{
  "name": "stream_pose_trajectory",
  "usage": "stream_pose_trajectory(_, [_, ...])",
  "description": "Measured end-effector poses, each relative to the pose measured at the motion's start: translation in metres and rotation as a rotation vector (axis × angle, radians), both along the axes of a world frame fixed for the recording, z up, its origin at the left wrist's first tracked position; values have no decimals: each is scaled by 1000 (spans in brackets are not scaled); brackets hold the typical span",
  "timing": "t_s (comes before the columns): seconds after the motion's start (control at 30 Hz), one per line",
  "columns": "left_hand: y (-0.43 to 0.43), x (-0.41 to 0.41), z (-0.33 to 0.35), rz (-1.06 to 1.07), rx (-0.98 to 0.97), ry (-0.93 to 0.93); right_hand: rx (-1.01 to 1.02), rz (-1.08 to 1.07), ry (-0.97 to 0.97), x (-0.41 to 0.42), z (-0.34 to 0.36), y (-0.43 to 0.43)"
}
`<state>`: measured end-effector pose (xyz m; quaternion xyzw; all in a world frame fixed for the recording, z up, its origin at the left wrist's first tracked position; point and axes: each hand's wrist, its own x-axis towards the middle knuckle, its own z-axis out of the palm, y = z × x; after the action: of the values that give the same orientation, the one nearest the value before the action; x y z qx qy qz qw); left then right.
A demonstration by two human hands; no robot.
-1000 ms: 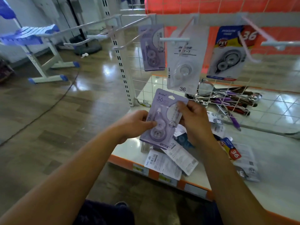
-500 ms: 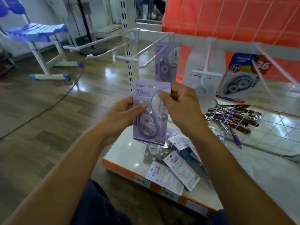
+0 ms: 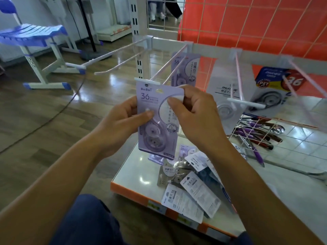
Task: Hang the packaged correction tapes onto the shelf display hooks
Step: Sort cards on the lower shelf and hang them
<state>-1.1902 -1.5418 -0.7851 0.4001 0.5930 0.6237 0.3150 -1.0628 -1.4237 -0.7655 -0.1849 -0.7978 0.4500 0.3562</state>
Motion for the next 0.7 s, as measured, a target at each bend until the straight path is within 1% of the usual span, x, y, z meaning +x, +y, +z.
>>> stream_pose_trajectory(0.13, [4,-7,-1,-35,-13,13,-41,-16,-3,-4,-2,2])
stream_pose_trajectory(0.27, [11,-17,-1,-73,-14,36,-3,-33,-9,-9,-4,6])
stream_pose_trajectory(0.43, [24,-26,-4,-112,-21,55,-13,-95,-40,-19,-9,16])
stream_pose_trajectory(0.6, [50,-35,-7,-128,-9,81,83,-222,-94,-34,-10,32])
stream_pose_trajectory(0.67, [66,-46,-11,-120,-16,127,144,-285,-113,-43,-10,43])
stream_pose_trajectory(0.7, [77,-52,-12,-76,-43,169,165,-328,-125,-48,-11,49])
